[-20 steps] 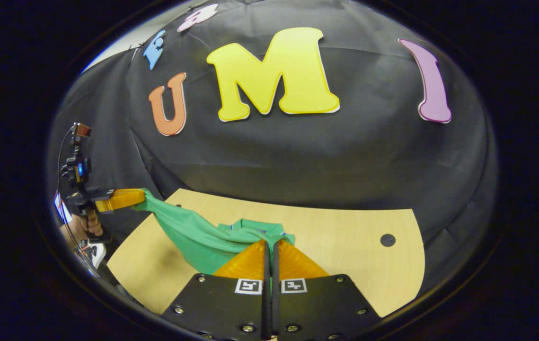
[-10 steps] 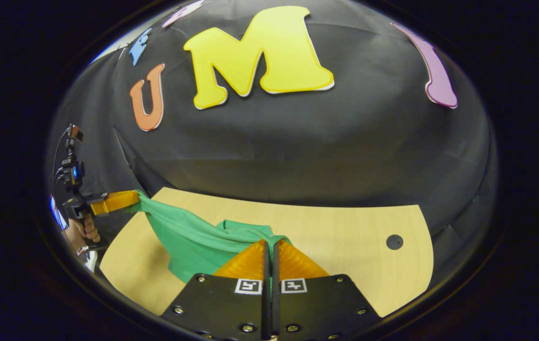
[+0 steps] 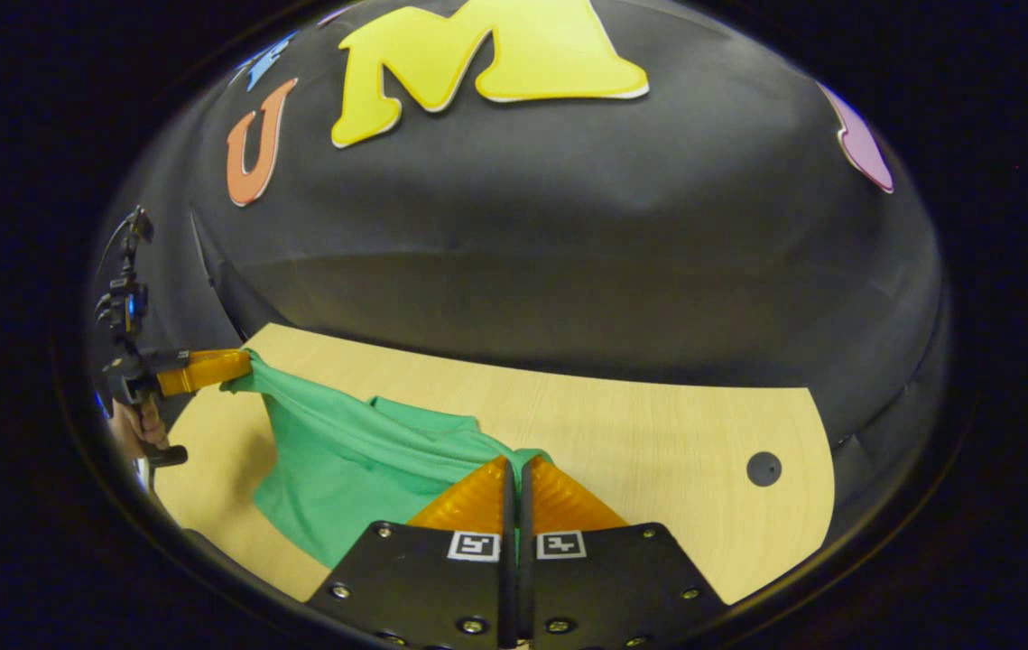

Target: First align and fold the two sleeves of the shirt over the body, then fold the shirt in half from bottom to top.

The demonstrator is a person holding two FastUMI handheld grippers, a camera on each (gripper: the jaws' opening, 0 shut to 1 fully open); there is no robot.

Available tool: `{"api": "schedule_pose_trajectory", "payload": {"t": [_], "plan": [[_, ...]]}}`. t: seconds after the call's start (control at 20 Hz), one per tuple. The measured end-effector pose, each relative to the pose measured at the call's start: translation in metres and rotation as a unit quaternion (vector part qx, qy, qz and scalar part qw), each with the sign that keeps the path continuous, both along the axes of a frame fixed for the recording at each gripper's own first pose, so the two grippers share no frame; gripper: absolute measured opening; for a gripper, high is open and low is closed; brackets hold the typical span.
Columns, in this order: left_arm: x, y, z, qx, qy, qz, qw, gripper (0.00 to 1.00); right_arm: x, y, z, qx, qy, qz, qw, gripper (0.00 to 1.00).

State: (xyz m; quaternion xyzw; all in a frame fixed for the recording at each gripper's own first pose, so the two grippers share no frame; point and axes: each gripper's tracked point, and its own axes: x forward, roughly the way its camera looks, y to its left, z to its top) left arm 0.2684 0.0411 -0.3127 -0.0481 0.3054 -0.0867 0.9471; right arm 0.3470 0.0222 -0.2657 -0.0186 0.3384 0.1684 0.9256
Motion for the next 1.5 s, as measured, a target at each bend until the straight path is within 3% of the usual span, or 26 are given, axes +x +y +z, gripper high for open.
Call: {"api": "schedule_pose_trajectory", "payload": {"t": [0.45,0.5,0.55,0.6,0.7,0.75,0.85,1.2,1.35,1.5], "plan": [[0.017,0.002,-0.022,0.024,-0.006,0.014,1.000,0.07,0.021,0.003,-0.019,-0.016,-0.010,-0.031,0.999,0.02],[0.015,0.001,-0.022,0.023,-0.006,0.013,1.000,0.14,0.021,0.004,-0.020,-0.015,-0.010,-0.033,0.999,0.03],[0.014,-0.001,-0.021,0.019,-0.004,0.012,1.000,0.31,0.020,0.004,-0.020,-0.016,-0.012,-0.035,0.999,0.08],[0.014,-0.001,-0.020,0.018,-0.004,0.015,1.000,0.54,0.022,0.003,-0.019,-0.018,-0.019,-0.040,0.999,0.15],[0.014,0.003,-0.015,0.017,-0.011,0.026,0.999,1.00,0.021,0.001,-0.014,-0.017,-0.029,-0.050,0.998,0.53],[0.014,0.005,-0.011,0.016,-0.016,0.033,0.999,1.00,0.020,0.000,-0.011,-0.017,-0.034,-0.057,0.998,0.72],[0.009,0.010,-0.003,0.011,-0.021,0.043,0.999,1.00,0.015,-0.003,-0.003,-0.019,-0.046,-0.065,0.997,0.80],[-0.047,0.015,0.055,-0.016,-0.051,0.081,0.995,1.00,-0.038,-0.004,0.051,-0.013,-0.096,-0.086,0.992,0.79],[-0.083,0.012,0.092,-0.020,-0.076,0.087,0.993,1.00,-0.076,0.000,0.080,-0.016,-0.119,-0.084,0.989,0.95],[-0.119,0.010,0.134,0.003,-0.107,0.078,0.991,0.99,-0.115,0.009,0.116,-0.018,-0.151,-0.070,0.986,0.95]]}}
